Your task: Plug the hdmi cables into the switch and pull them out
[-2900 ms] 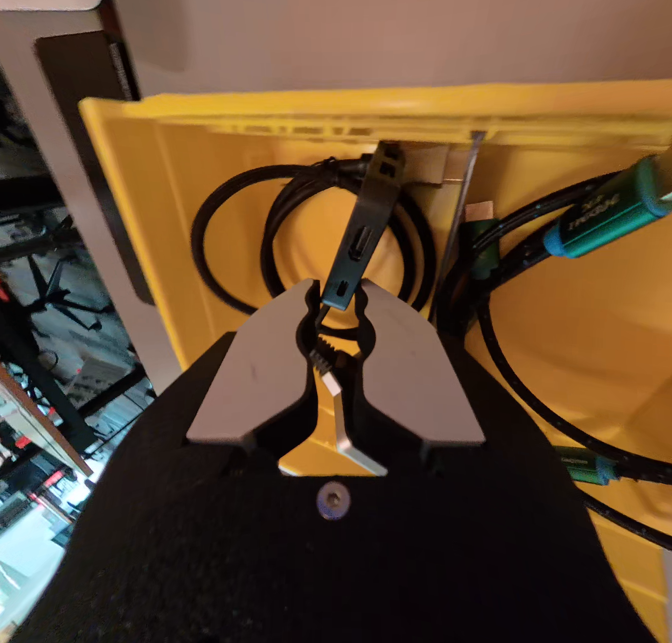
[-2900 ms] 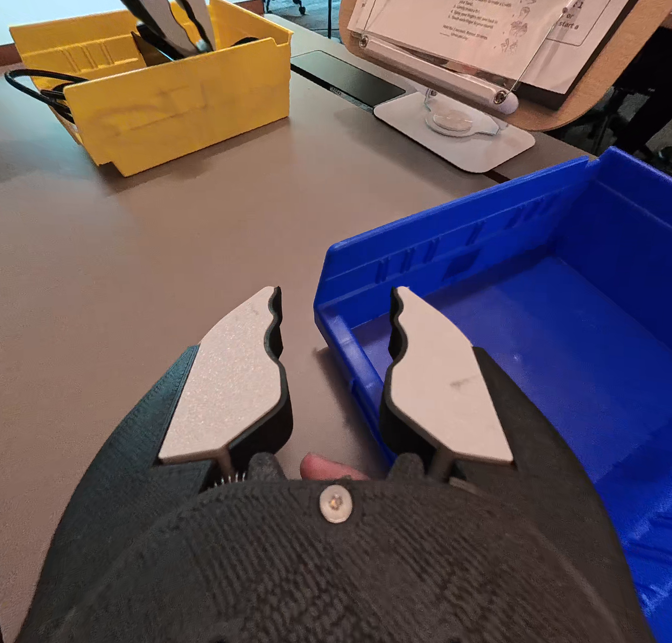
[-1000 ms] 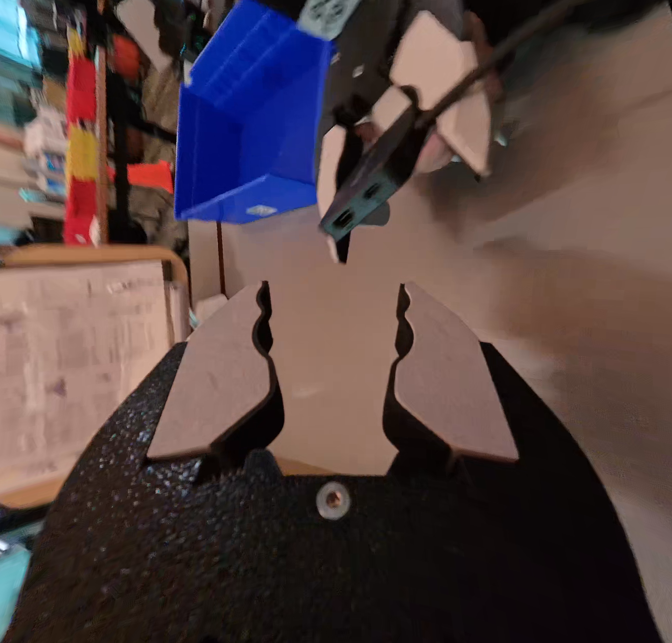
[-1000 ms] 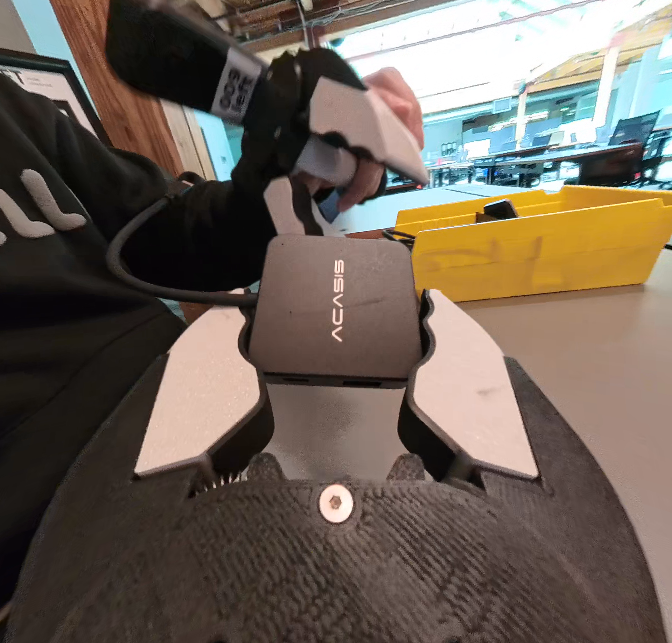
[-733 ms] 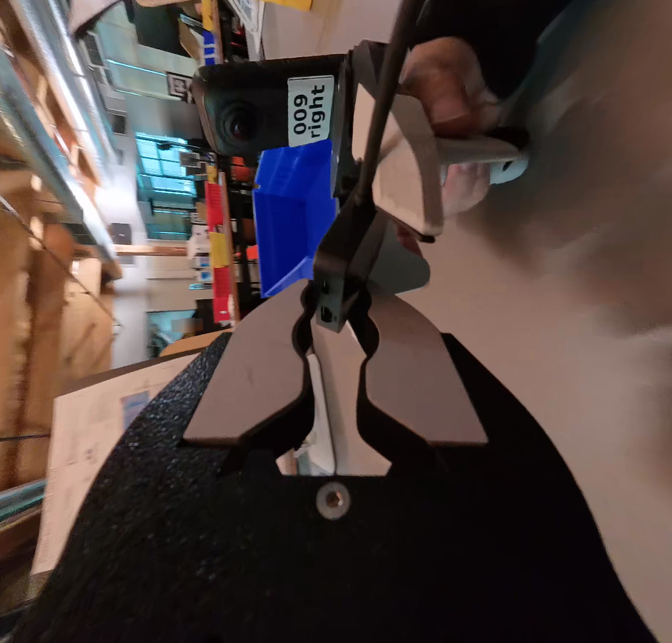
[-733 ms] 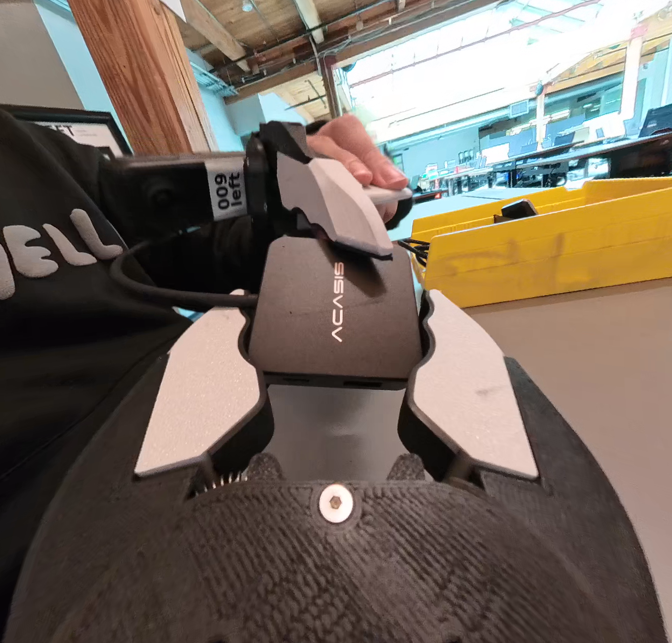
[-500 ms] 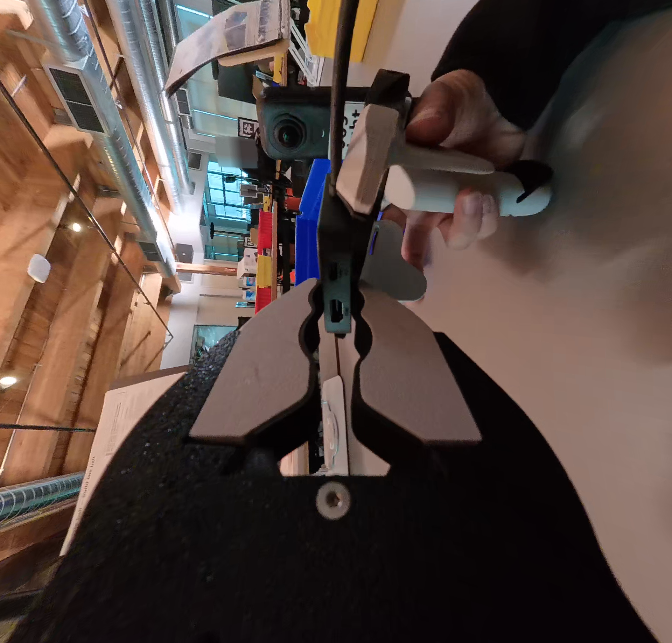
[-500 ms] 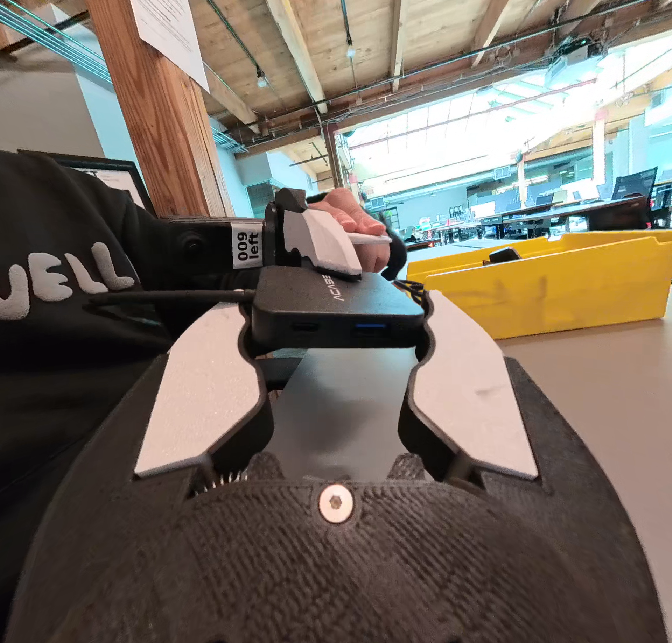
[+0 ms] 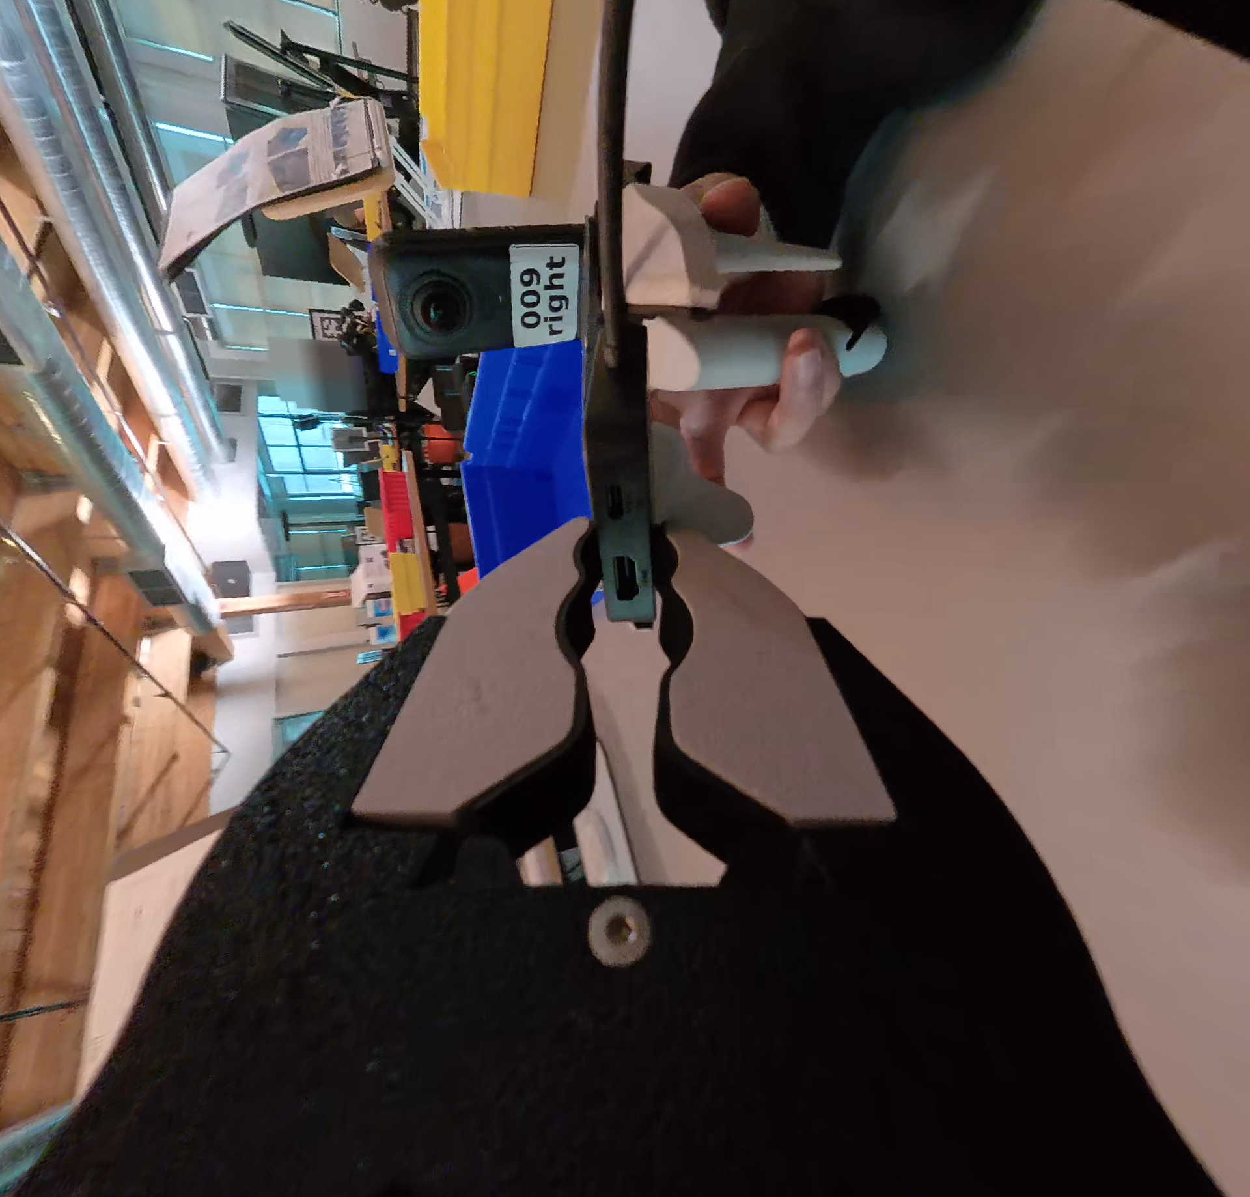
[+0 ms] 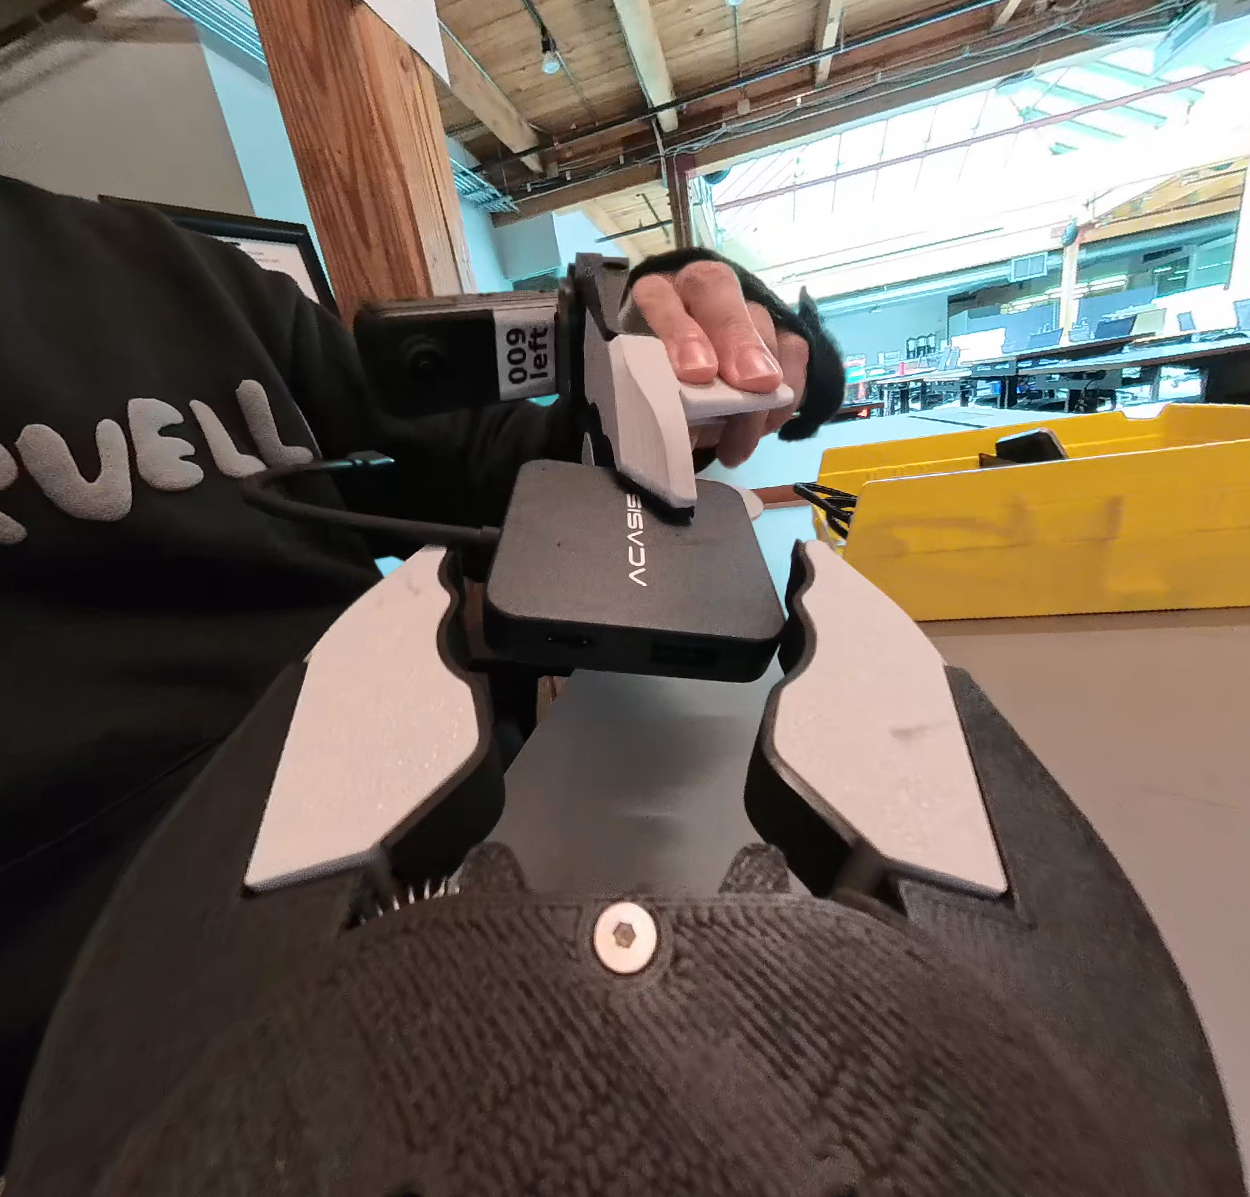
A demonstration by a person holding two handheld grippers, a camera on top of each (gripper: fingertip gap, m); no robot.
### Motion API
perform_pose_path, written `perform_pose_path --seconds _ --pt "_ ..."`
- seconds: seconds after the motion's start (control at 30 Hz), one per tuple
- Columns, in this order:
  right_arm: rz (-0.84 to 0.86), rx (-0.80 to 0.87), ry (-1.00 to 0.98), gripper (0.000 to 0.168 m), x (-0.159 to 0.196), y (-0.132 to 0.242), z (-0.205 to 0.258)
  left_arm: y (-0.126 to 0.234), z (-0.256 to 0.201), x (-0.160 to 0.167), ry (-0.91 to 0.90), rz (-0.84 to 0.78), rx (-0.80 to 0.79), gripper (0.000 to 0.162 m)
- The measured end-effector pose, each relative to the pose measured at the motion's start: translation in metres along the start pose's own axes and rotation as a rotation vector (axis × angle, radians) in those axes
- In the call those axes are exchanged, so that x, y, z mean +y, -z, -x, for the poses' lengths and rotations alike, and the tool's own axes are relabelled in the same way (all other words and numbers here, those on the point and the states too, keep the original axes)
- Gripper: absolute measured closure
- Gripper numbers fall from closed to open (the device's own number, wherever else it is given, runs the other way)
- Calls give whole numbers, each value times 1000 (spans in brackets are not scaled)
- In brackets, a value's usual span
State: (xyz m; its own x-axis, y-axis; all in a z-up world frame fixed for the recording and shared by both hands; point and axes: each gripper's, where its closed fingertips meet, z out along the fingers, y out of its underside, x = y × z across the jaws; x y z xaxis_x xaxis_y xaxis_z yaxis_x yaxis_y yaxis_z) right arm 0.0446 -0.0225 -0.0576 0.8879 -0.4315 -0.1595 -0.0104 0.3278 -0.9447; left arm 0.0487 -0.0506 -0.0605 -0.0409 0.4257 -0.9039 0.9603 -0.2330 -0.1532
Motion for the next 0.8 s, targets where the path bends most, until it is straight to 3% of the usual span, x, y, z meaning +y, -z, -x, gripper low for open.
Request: perform_pose_path --seconds 0.17,0.3,0.5,0.67,0.8 --pt "26 -33 -63 80 5 -7 3 0 1 1 -16 -1 -17 148" --pt "40 -24 -93 82 7 -8 -1 -2 -2 6 69 -20 17 148" --pt "42 152 91 82 1 3 -21 2 11 20 388 2 -65 135" --pt "-67 279 141 82 -18 21 -35 67 47 100 770 164 -350 131" --pt "-34 315 144 82 -14 25 -42 138 12 179 1178 450 -305 131"
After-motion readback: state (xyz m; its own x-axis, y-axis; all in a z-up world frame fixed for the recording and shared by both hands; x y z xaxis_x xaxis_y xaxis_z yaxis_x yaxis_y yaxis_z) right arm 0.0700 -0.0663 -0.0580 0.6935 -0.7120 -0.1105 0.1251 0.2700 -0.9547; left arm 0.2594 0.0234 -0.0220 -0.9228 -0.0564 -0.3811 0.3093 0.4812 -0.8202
